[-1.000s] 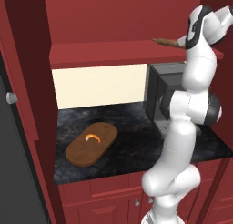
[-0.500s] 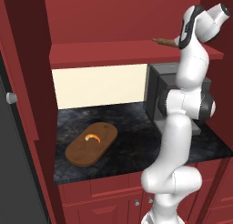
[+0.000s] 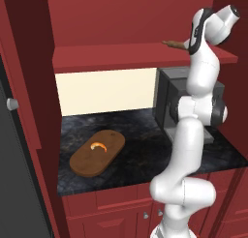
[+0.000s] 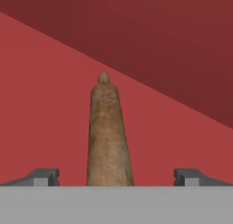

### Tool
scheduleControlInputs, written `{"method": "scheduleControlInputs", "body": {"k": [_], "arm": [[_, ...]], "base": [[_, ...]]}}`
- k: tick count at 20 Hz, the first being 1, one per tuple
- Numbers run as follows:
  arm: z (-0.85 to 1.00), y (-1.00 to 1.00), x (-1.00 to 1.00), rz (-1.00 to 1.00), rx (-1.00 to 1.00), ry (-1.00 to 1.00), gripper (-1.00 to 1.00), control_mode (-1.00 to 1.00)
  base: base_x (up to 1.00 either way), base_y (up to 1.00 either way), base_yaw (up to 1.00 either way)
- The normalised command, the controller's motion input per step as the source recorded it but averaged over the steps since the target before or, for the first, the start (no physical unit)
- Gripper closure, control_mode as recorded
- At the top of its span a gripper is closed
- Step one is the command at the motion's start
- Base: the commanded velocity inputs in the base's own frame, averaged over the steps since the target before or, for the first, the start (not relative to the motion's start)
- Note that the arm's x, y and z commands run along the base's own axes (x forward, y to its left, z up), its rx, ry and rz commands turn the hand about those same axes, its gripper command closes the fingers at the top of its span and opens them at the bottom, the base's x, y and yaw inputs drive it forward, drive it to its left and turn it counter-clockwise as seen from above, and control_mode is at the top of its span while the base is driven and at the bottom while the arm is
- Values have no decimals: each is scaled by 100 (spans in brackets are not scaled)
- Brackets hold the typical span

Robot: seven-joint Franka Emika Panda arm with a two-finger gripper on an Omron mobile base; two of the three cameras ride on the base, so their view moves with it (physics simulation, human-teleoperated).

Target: Open the cabinet, retrieve the rolling pin, and place it next to the meat on the cutting board to prepare for tenderizing.

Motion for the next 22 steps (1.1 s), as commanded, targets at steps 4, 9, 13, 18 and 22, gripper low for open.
{"method": "scheduleControlInputs", "body": {"k": [4,9,13,18,22], "arm": [[-14,0,1,1,-6,0,-100,-100],[-16,0,0,4,-5,0,-100,-100],[-28,2,0,5,-7,3,-100,-100],[-32,3,0,3,-6,4,100,-100],[-11,0,0,0,-1,0,100,-100]], "base": [[0,0,0],[0,0,0],[0,0,0],[0,0,0],[0,0,0]]}}
